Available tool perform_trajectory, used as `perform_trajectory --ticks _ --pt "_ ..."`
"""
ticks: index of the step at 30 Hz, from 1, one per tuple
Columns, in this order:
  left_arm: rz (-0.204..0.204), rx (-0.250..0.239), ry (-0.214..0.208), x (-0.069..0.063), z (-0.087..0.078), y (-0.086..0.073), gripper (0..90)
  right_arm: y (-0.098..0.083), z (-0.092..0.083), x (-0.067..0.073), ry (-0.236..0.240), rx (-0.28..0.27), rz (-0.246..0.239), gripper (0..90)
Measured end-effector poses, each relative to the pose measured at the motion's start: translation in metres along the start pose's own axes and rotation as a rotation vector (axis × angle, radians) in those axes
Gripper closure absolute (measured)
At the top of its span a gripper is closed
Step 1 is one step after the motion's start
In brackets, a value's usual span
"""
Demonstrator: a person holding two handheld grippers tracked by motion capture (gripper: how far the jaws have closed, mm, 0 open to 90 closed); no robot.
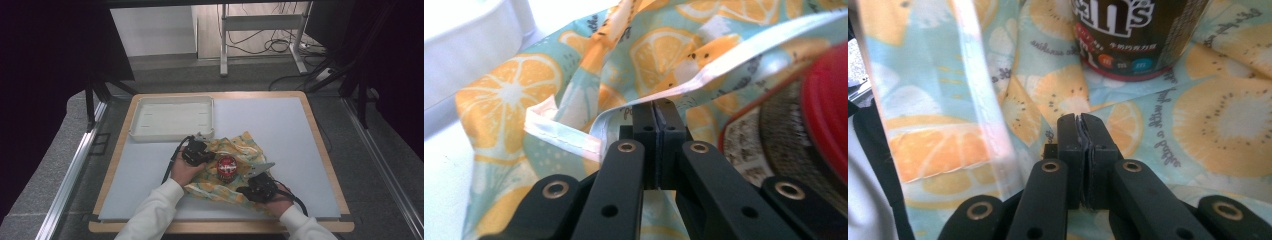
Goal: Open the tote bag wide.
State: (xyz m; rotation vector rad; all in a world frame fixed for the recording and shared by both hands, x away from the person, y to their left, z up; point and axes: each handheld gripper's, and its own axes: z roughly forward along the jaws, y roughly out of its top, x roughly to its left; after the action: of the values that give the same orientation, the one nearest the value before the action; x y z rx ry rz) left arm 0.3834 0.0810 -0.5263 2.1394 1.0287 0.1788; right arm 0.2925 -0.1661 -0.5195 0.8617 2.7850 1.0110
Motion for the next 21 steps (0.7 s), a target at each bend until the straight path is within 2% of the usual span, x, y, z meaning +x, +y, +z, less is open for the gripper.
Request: perform_trajectory --ticks 8,9,15,21 --pt "-0.046 0.006 -0.002 0.012 0.008 0.001 90.0 -0.003 -0.001 0.006 0.005 -0.001 -0.021 87.4" --pt "-0.064 -0.001 -0.001 0.013 0.009 0.002 90.0 -0.003 -0.001 0.007 0.005 0.001 -0.020 87.4" --pt "-0.058 0.001 0.003 0.011 0.009 0.004 90.0 -0.003 -0.001 0.007 0.007 0.002 -0.025 87.4" --pt "-0.063 -0.020 -0.035 0.010 -0.002 0.003 90.0 -0.001 -0.004 0.006 -0.002 -0.011 -0.025 87.3"
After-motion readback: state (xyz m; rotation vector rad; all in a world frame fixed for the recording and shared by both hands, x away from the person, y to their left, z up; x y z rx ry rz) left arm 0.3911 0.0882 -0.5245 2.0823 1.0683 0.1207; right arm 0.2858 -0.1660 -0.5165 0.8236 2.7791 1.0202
